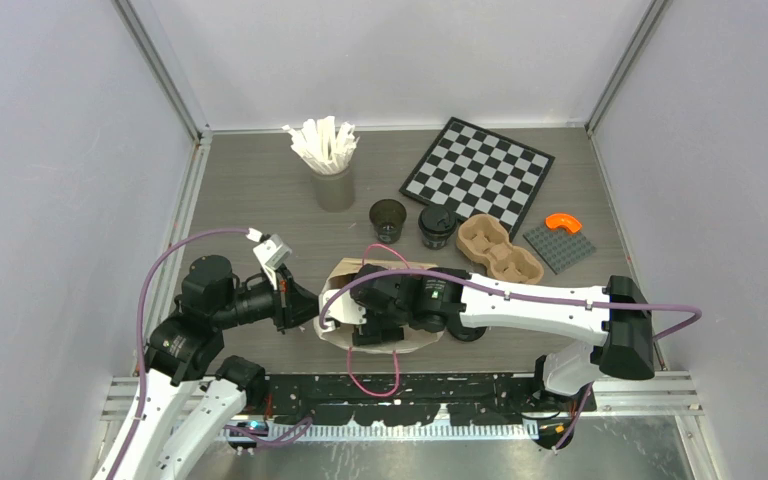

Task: Pack the takeout coffee

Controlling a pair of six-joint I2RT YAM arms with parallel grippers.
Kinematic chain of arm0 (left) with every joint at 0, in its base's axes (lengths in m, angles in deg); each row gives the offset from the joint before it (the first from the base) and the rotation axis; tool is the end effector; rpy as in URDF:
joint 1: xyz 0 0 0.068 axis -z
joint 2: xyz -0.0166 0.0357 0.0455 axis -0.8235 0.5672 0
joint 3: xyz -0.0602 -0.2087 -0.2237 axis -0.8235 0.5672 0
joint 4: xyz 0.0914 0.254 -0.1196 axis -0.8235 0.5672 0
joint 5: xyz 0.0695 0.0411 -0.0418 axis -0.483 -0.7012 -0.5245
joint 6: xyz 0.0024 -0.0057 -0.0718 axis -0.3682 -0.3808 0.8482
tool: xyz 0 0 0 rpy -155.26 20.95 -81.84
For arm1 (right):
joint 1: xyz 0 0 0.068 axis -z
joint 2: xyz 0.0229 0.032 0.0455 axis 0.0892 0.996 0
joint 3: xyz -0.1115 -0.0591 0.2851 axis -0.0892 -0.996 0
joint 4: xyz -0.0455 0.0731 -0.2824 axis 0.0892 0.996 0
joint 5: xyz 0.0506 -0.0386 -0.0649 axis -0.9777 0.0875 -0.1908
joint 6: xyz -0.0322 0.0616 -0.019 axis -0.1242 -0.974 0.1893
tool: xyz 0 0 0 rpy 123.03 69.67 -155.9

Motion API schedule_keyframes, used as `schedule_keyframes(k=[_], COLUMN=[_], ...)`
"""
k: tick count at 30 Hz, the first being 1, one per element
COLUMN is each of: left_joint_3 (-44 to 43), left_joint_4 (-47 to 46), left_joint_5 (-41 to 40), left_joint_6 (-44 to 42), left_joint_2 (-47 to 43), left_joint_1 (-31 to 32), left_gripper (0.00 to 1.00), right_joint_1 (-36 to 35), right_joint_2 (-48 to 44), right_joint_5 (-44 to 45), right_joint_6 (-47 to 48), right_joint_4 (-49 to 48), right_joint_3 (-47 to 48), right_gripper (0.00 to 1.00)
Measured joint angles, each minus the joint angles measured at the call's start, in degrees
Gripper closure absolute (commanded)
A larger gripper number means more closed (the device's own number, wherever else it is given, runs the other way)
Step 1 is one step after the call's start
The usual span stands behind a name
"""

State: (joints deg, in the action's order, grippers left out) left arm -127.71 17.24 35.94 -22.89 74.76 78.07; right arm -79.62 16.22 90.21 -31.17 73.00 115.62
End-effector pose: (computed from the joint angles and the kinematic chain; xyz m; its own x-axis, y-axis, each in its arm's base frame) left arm 0.0889 -0.0794 0.3439 -0.5833 0.0093 -0.8122 0.7118 0.4875 -0.5056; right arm 0.1090 0.3491 0.3066 0.2785 -0.8511 -0.4451 -0.8950 -0.0618 -0.4418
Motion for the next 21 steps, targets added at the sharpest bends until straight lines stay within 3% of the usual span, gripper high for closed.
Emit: schedule_keyframes(k=[21], left_joint_3=[0.09], left_joint_4=[1.44], left_joint_5=[-1.31], left_joint_6=[1.09], left_joint_2=[0.11], left_joint_1=[-0.04], left_gripper=[1.00], right_joint_1=[-0.17], right_joint_2=[1.01], right_joint_5=[6.14], right_joint_6=[2.69], right_joint_4=[-6.12], right_joint_3=[-3.41], right_gripper=[0.20])
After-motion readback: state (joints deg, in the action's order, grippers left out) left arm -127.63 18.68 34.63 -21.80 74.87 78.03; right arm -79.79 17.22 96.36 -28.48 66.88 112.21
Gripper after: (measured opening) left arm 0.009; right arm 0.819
